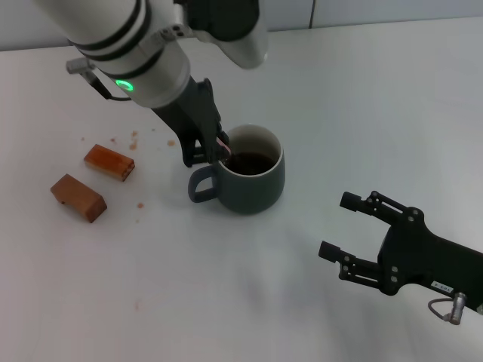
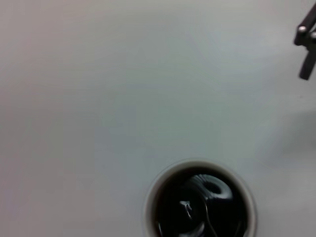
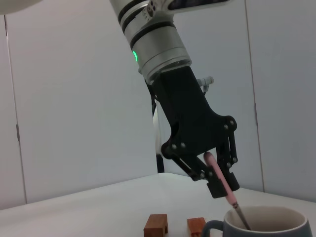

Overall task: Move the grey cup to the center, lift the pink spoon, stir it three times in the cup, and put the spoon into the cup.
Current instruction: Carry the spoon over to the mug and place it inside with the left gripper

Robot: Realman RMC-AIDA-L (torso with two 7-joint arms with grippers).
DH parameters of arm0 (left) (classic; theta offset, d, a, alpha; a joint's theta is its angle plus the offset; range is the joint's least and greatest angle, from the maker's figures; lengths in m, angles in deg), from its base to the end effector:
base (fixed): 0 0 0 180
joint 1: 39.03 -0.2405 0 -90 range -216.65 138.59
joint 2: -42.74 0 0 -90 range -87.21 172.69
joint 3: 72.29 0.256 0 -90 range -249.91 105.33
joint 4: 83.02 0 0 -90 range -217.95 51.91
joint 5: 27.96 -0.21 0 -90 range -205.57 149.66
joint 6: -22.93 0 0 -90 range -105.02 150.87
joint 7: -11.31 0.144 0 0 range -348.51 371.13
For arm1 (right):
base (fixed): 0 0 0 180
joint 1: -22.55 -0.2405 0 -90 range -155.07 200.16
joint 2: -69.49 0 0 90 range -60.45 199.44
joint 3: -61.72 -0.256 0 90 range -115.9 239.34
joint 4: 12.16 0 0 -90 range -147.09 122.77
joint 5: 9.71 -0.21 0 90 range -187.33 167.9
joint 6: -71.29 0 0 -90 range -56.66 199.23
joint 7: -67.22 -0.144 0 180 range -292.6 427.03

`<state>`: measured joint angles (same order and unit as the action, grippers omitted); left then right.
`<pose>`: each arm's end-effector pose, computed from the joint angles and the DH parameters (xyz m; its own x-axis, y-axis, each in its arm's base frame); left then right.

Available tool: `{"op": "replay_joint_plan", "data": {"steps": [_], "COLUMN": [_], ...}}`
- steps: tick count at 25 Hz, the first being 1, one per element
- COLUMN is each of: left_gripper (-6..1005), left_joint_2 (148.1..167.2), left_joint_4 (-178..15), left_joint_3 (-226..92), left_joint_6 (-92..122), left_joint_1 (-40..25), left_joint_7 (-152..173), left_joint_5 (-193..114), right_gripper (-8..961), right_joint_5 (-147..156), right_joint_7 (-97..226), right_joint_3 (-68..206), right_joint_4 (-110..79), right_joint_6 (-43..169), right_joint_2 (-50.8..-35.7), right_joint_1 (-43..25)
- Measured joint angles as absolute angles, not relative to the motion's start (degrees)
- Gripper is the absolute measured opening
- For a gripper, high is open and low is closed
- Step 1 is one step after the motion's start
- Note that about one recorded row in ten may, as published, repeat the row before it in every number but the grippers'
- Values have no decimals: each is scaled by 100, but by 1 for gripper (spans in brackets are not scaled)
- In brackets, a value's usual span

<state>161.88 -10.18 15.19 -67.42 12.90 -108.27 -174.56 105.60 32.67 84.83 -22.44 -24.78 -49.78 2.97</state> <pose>-0.0794 0.3732 -0.0330 0.8835 -0.0843 -0.4608 -0.1623 -0.9778 -0.1324 0.3061 0.2246 -0.0485 0.7077 -0.0726 -0.7028 -0.3880 -0.8713 -0.3006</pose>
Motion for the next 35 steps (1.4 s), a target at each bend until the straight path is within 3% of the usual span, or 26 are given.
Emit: {"op": "replay_joint_plan", "data": {"steps": [35], "left_gripper": [181], "left_joint_2": [16192], "left_joint_4": [-523], "left_joint_3": [1998], "left_joint_6": [-6939], "left_joint_1": [1255], "left_joint_7": [-10992], "left_joint_5": [-17770], "right_gripper": [820], "right_joint_5": [10559], "right_joint_7": [3272], "right_joint_3": [8492], "right_joint_4": [-2244], "right_joint_6": [-2441], "right_joint_2": [-4977], "right_joint_1": [233]}}
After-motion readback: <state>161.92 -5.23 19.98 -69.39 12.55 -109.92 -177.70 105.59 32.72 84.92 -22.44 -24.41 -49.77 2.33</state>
